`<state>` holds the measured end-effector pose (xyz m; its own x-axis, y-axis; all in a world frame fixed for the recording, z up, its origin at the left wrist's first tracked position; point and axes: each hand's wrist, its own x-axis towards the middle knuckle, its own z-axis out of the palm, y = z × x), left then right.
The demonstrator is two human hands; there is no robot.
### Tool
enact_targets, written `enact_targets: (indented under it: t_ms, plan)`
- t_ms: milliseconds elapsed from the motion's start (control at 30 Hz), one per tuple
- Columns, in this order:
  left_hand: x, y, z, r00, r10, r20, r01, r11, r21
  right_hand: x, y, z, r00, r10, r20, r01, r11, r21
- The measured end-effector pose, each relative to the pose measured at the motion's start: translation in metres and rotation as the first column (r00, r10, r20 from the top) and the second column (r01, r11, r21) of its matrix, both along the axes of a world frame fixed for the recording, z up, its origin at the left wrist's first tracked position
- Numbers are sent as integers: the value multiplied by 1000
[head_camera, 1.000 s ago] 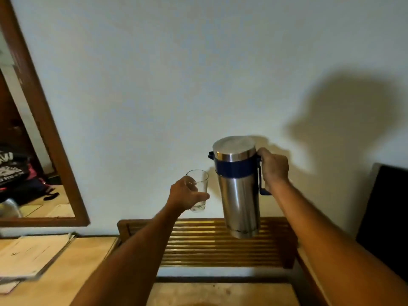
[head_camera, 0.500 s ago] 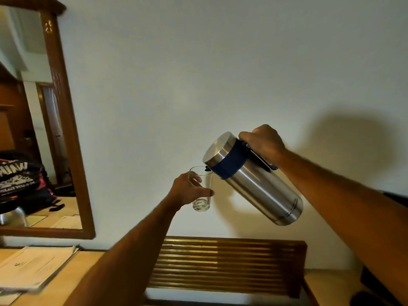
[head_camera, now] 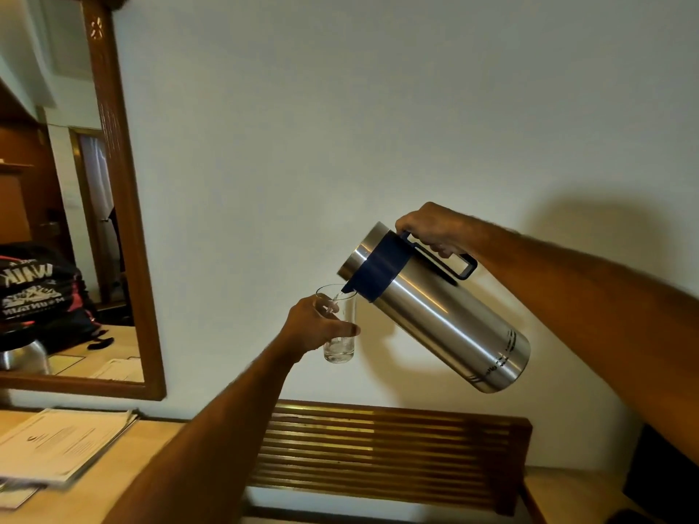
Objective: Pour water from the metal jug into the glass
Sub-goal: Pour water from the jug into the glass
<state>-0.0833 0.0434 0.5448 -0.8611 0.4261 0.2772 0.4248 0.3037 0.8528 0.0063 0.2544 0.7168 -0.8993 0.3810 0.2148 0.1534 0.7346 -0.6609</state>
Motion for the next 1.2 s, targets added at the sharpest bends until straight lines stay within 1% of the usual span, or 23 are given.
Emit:
enact_targets:
  t_ms: [100, 333, 467, 767, 1200]
  plan:
    - [-3, -3, 2, 1000, 22, 1, -22, 1000, -20, -9, -5, 3, 1000, 3, -23, -2, 999, 41]
    - [-5, -1, 6, 1000, 29, 1, -29, 1000, -12, -27, -13, 20, 999, 9, -33, -1, 970, 242]
    - [-6, 1, 11, 1000, 29, -2, -29, 1000, 6, -30, -16, 29, 999, 16, -47, -1, 958, 288]
    - [-4, 1, 11, 1000, 16, -15, -16, 1000, -22, -29, -13, 32, 996, 55, -70, -18, 896, 444]
    - [6, 11, 7, 999, -29, -30, 28, 998, -52, -21, -3, 42, 994, 61, -93, -5, 860, 510]
